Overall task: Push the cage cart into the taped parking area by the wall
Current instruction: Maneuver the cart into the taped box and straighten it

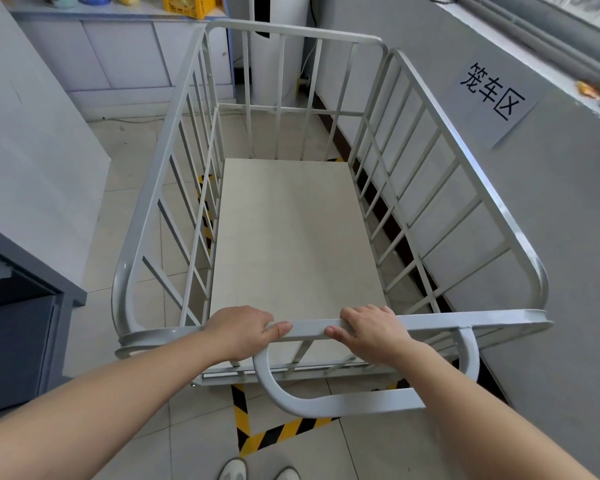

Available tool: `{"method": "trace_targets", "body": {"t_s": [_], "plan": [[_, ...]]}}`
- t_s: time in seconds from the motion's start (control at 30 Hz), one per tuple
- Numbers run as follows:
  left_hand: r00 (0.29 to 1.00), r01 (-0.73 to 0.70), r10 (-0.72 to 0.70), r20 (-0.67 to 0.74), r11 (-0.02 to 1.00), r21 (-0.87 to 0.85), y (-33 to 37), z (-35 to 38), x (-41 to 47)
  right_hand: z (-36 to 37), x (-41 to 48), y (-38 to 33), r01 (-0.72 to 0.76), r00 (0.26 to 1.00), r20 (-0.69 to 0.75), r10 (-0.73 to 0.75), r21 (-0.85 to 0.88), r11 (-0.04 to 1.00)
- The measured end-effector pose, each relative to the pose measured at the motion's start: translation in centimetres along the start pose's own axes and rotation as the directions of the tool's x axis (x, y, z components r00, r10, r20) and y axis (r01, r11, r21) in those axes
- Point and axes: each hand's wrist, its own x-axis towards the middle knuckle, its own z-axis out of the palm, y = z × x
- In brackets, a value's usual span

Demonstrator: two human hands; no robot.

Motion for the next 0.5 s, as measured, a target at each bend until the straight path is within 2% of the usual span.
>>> {"method": "trace_targets", "body": {"t_s": [0.5], "plan": [[1.000, -0.010, 0.010, -0.015, 1.000, 0.016, -0.23, -0.04, 0.02, -0.07, 0.26, 0.04, -0.011, 1.000, 0.018, 0.011, -0.001, 1.000]]}}
